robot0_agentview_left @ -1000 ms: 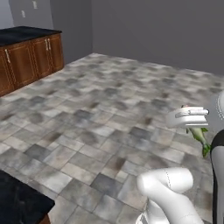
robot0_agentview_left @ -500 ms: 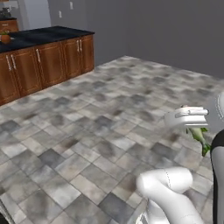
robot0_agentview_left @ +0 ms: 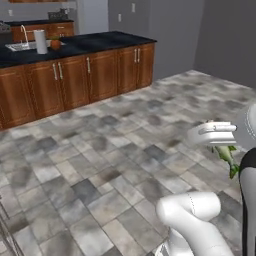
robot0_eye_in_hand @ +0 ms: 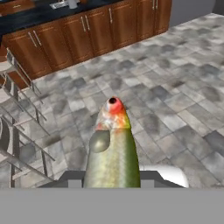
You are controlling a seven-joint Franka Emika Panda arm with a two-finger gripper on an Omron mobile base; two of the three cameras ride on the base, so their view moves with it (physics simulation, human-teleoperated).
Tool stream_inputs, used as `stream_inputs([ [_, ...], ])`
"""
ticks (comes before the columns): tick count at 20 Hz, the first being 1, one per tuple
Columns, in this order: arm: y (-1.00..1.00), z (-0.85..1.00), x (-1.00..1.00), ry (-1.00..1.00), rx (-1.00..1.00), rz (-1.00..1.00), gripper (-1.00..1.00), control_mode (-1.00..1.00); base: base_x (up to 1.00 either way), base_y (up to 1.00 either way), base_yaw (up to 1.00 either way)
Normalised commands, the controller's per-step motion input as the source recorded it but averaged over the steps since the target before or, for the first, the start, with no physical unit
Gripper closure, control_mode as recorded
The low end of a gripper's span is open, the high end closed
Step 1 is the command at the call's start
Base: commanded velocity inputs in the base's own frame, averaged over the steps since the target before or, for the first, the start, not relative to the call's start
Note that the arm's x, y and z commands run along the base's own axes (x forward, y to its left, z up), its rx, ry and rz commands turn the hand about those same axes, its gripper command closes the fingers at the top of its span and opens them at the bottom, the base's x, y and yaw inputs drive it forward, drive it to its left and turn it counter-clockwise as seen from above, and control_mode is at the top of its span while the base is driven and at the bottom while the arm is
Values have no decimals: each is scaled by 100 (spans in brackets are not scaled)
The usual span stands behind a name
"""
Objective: Gather the cucumber and broccoli from the fridge and place them on a tray on the dining counter. Then gather the chicken drumstick and fish from the fridge and place them on the other tray.
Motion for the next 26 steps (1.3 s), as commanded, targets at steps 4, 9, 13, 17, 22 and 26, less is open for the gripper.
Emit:
stream_inputs([
  [4,0,0,0,0,0,0,100,100,91,-14,41],
  [9,0,0,0,0,0,0,100,100,89,-11,42],
  [13,0,0,0,0,0,0,100,100,86,-10,43],
  [17,0,0,0,0,0,0,100,100,75,-3,49],
  [22,0,0,0,0,0,0,100,100,51,0,56],
  [26,0,0,0,0,0,0,100,100,42,0,57],
])
